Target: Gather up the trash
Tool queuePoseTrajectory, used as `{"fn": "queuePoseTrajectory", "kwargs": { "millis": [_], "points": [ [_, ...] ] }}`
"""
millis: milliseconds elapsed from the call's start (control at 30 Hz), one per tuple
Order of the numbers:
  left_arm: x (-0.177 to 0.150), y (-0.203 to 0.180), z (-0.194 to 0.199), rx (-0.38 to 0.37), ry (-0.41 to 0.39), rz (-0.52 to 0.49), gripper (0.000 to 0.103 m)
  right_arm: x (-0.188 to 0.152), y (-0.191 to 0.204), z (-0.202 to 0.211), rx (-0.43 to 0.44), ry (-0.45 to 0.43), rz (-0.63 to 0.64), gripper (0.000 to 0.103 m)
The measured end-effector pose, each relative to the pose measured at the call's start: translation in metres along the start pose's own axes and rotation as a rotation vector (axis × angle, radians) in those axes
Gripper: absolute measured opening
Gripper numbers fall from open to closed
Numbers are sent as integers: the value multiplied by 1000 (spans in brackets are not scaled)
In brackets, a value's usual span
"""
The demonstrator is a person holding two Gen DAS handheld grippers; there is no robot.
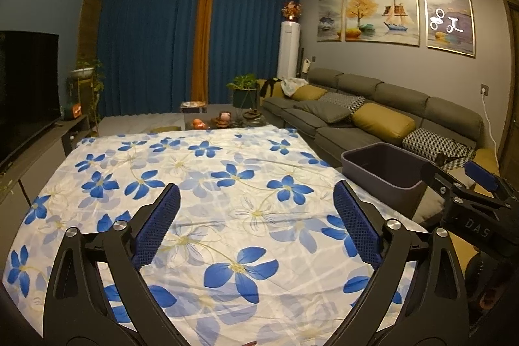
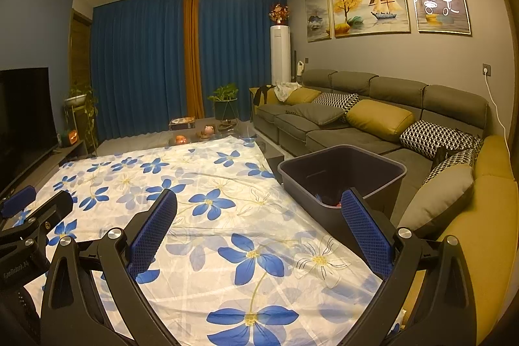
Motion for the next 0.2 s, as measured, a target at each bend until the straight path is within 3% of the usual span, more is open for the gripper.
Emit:
{"fn": "queuePoseTrajectory", "kwargs": {
  "millis": [200],
  "points": [
    [2,6,2,18,-9,23,96,2,0,0,-1,-2,-5,97]
  ]
}}
Point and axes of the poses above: each gripper's, at about its wrist camera, not at the fingertips, and z roughly against the way its jaws point, y to its left, x to its top, the point moved 3 cm from there along -z, roughly the way its jaws point, and after that the axes turned 10 degrees about -x, right-handed, at the moved point
